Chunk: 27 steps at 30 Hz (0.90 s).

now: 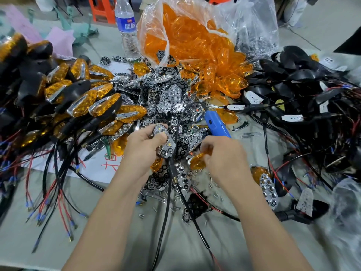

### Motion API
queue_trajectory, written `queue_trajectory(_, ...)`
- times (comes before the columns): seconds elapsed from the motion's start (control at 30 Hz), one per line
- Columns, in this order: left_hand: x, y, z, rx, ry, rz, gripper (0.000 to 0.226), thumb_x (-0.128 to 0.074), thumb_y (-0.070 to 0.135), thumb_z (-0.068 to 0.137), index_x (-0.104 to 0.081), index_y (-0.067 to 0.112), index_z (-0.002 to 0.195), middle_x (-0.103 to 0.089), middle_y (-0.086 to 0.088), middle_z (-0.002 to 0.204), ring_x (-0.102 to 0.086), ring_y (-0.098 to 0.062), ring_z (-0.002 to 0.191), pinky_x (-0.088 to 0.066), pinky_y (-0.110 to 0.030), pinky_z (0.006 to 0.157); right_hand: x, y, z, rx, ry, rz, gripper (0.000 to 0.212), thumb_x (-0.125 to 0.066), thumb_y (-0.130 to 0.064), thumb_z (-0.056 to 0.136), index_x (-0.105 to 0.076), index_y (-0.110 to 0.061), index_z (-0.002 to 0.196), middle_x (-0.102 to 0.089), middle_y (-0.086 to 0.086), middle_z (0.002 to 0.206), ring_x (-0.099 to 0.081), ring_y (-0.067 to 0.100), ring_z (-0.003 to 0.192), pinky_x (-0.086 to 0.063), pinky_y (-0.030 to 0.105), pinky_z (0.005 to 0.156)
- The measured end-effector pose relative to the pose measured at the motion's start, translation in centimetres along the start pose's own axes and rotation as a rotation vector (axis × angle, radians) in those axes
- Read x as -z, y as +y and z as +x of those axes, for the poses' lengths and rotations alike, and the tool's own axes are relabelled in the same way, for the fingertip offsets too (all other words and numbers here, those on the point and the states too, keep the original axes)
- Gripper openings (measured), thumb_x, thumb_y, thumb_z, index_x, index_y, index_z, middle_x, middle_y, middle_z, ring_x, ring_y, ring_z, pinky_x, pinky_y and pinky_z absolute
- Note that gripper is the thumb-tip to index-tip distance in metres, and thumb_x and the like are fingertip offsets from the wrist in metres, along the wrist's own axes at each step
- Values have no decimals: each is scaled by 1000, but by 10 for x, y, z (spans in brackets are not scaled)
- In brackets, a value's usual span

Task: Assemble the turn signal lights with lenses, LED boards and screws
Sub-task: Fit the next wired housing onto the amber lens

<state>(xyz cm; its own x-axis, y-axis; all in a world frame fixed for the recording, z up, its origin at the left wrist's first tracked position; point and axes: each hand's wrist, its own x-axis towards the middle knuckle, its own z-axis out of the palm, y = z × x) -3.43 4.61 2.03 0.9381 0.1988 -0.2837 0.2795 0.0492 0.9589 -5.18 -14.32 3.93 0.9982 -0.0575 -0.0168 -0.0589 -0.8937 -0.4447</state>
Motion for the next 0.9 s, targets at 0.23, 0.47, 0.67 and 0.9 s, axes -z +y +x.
queue_trajectory(0.23,-14,2,-5,-68,-164,92,26,-67,9,97,-81,30,103,-70,6,77,-58,-16,72,-43,-34,71,-3,-13,-8,98,535,359,14,-70,-28,95,-58,-34,102,-63,-18,74,-58,-3,64,-42,21,57)
queue_trajectory(0.47,-21,2,-5,-84,-225,59,30,-60,5,100,-81,26,105,-80,-5,98,-71,-19,87,-51,-36,78,-24,-13,-18,237,278,618,50,-60,9,93,-79,-30,118,-65,-23,130,-60,-5,123,-50,29,109)
queue_trajectory(0.67,-19,-4,-6,-48,-137,-9,30,-62,5,95,-81,27,100,-78,-4,85,-65,-9,69,-50,-22,60,-9,-12,-17,83,-93,922,50,-57,-19,77,-76,-49,112,-64,-26,135,-60,-10,119,-50,19,94)
queue_trajectory(0.9,-28,3,-10,-43,-59,-97,20,-67,9,83,-81,22,91,-69,2,72,-57,-11,63,-47,-23,57,-21,-20,-28,-71,-60,958,40,-79,-34,67,-54,-36,98,-66,-12,77,-56,11,66,-54,45,72)
